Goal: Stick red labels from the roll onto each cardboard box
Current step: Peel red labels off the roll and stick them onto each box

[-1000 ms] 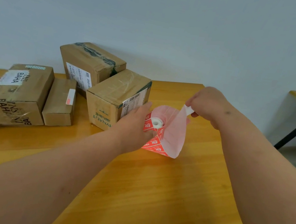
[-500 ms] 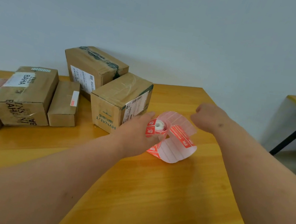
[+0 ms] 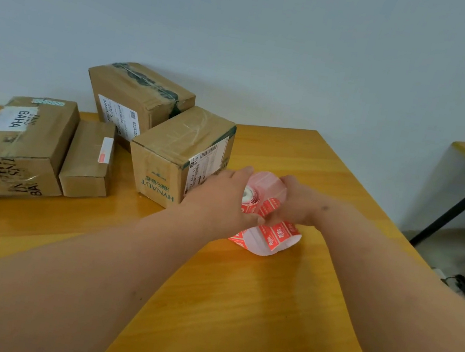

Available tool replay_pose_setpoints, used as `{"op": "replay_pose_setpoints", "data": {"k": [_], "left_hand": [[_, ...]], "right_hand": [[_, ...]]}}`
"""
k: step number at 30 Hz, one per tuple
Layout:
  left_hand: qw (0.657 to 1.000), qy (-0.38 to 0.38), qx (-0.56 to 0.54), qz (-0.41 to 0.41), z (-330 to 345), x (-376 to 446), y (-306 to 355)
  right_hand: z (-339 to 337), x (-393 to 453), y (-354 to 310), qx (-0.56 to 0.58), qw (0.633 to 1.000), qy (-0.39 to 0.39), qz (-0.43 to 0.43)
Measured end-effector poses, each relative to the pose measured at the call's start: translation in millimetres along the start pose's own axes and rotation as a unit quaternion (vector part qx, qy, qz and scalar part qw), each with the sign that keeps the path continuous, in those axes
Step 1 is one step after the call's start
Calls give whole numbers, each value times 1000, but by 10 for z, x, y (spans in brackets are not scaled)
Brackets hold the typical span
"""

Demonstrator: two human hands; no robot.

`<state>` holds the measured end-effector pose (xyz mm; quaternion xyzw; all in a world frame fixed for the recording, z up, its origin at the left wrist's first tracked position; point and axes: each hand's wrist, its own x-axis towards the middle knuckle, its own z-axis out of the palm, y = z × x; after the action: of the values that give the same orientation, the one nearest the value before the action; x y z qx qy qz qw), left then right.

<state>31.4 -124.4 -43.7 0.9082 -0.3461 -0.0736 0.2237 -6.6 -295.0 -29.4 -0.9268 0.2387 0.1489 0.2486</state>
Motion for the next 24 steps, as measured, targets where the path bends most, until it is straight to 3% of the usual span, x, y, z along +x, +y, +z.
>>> {"op": "replay_pose_setpoints", "data": {"k": [4,7,11,18,24], "left_hand": [[1000,6,16,3,9,50,21],[1000,-10,2,0,-35,70,23],[1000,-23,-6,-6,-96,82,-12],[998,-55,-22,-4,-126,61,-10],[997,-76,-30,1,-192,30,-11]], "right_hand": [[1,-12,-14,39,998,51,-20],[-74,-46,-19,156,988,-17,0],[-183,-174,-3,189,968,-164,2],[-95,-144,13,310,943,-122,-1],[-6,-204,24,337,914,-225,-16]]}}
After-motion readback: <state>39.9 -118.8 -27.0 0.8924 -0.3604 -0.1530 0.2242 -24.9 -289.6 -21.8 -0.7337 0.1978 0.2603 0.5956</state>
